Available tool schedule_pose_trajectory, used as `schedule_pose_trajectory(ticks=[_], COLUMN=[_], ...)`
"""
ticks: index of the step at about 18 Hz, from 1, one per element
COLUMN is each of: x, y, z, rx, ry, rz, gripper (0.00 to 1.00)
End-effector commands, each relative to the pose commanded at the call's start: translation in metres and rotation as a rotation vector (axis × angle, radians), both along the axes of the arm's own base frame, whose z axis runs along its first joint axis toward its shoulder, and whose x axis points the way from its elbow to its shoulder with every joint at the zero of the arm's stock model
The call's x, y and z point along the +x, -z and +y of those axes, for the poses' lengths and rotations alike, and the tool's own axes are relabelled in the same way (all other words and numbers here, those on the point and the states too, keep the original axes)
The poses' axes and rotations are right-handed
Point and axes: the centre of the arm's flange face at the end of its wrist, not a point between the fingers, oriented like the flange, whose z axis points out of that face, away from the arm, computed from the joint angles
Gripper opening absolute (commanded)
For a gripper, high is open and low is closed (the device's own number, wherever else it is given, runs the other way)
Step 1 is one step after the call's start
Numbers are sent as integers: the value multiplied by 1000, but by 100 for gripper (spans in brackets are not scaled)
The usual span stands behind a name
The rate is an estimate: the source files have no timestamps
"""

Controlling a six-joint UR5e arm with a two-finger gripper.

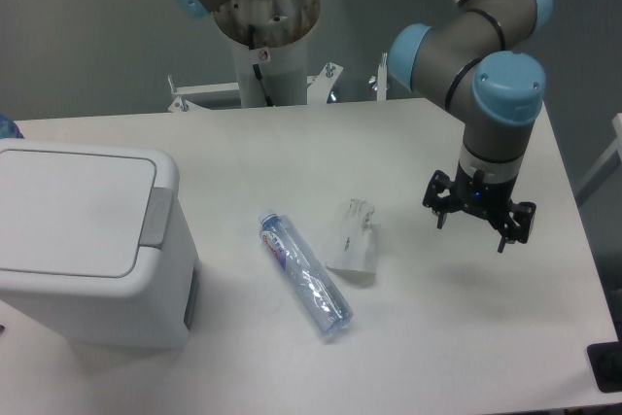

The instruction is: Open the trash can

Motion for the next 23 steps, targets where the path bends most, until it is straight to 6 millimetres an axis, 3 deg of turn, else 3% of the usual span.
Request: schedule_pose_trajectory(ticks=[6,11,17,23], x=[16,67,127,190], y=[-47,-88,-137,-146], z=[22,55,77,113], rx=[205,292,416,419], ry=[-205,-163,-207,-229], rz=[-99,-119,-216,-291], gripper=[100,100,100,100])
